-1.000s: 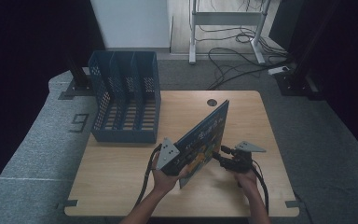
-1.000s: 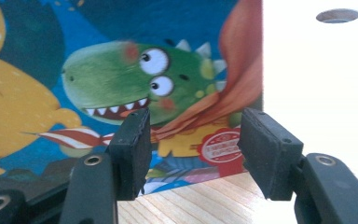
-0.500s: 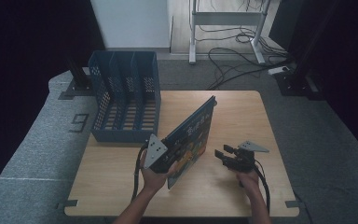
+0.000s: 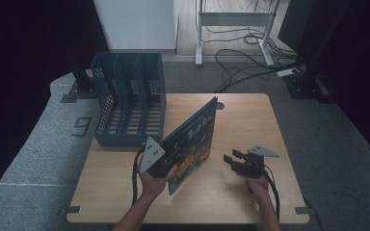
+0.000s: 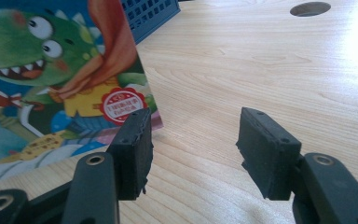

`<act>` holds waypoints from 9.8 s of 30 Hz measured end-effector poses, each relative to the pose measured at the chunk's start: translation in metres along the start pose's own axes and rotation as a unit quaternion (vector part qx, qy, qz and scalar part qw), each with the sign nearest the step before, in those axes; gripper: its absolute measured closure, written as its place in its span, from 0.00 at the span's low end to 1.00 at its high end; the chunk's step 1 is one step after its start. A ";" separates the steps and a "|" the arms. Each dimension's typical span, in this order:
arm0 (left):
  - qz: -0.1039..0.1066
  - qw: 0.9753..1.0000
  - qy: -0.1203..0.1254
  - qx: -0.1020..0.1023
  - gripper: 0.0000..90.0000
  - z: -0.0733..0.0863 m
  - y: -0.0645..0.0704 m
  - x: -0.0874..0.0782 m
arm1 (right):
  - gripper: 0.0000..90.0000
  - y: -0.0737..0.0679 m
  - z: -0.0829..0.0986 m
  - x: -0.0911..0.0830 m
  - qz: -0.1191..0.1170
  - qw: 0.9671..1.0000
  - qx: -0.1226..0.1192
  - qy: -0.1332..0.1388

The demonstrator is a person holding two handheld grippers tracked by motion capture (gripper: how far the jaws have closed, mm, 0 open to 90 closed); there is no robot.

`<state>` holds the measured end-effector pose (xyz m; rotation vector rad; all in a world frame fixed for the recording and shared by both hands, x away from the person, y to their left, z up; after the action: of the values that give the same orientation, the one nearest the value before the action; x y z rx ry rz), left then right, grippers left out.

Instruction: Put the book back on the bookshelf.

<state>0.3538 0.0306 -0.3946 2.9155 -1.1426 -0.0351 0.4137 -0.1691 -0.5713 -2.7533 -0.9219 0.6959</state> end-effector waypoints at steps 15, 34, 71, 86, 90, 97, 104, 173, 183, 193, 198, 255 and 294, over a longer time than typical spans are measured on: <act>-0.017 1.000 0.009 0.003 0.91 -0.017 -0.020 -0.013 | 0.49 0.008 0.017 0.009 0.021 0.999 -0.008 -0.044; -0.031 0.999 0.027 -0.001 0.91 -0.044 -0.037 -0.024 | 0.47 0.018 0.036 0.016 0.064 0.992 -0.028 -0.107; -0.075 0.997 0.036 -0.007 0.91 -0.077 -0.077 -0.029 | 0.46 0.025 0.035 0.015 0.089 0.990 -0.020 -0.107; -0.100 0.994 0.049 -0.005 0.91 -0.090 -0.097 -0.045 | 0.46 0.026 0.035 0.015 0.083 0.991 -0.013 -0.105; -0.108 0.993 0.050 -0.004 0.91 -0.093 -0.102 -0.049 | 0.46 0.026 0.035 0.015 0.083 0.991 -0.012 -0.105; -0.124 0.991 0.053 -0.002 0.91 -0.099 -0.112 -0.057 | 0.46 0.026 0.035 0.015 0.084 0.991 -0.014 -0.105; -0.135 0.989 0.057 -0.002 0.91 -0.105 -0.121 -0.064 | 0.46 0.026 0.035 0.015 0.084 0.991 -0.014 -0.105; -0.229 0.973 0.021 0.007 0.91 -0.102 -0.198 0.011 | 0.46 0.025 0.036 0.013 0.086 0.991 -0.017 -0.105; -0.236 0.972 0.014 0.006 0.91 -0.098 -0.207 0.031 | 0.46 0.025 0.036 0.013 0.083 0.991 -0.012 -0.104; -0.242 0.970 0.019 0.007 0.91 -0.097 -0.218 0.040 | 0.46 0.026 0.036 0.013 0.082 0.991 -0.010 -0.102; -0.245 0.969 0.021 0.001 0.91 -0.093 -0.224 0.045 | 0.46 0.026 0.035 0.013 0.081 0.991 -0.008 -0.102; -0.262 0.965 -0.001 0.012 0.91 -0.036 -0.236 0.092 | 0.46 0.024 0.037 0.012 0.095 0.990 -0.024 -0.106; -0.188 0.979 -0.078 -0.021 0.46 0.017 -0.208 0.081 | 0.45 0.022 0.039 0.011 0.102 0.988 -0.033 -0.109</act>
<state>0.5537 0.1280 -0.4164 3.0862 -0.5758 -0.2897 0.4147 -0.1803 -0.6159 -2.9008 -0.7158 1.0360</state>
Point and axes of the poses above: each handheld gripper's, and its own axes: x roughly forward along the jaws, z roughly out of its underside, y roughly to its right, the point moved 10 cm from there along x, roughly forward along the jaws, and after that the axes turned 1 degree about y, right-handed, at the moved point
